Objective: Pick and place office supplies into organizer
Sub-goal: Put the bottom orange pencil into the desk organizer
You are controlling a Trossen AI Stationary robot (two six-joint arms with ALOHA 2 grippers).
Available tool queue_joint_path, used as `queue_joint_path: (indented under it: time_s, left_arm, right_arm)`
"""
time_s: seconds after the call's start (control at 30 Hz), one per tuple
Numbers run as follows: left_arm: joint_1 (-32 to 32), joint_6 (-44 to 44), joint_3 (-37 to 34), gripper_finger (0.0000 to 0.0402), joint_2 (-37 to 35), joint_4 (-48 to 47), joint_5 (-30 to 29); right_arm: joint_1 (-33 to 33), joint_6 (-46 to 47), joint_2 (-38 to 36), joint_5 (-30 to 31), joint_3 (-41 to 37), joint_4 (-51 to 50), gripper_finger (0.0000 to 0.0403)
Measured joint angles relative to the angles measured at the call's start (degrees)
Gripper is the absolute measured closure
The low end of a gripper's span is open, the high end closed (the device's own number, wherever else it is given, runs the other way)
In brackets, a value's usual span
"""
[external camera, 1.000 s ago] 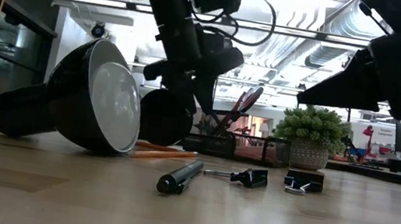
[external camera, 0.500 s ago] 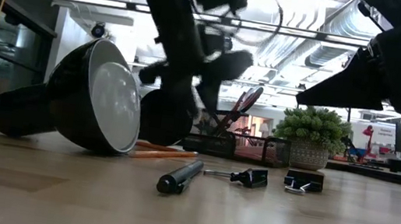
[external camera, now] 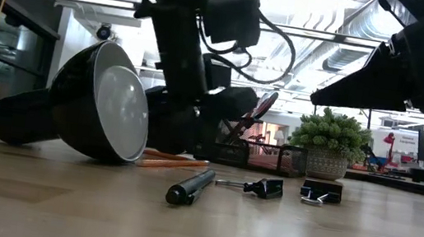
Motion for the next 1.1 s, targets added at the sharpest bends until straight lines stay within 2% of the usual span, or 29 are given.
queue_joint_path:
  time_s: [1.1]
  left_arm:
    - [0.05, 0.15, 0.02, 0.0245, 1.93, 3.57, 0.54]
  right_arm:
    - [0.00, 0.00, 0.01, -0.04, -0.02, -0.08, 0.0289]
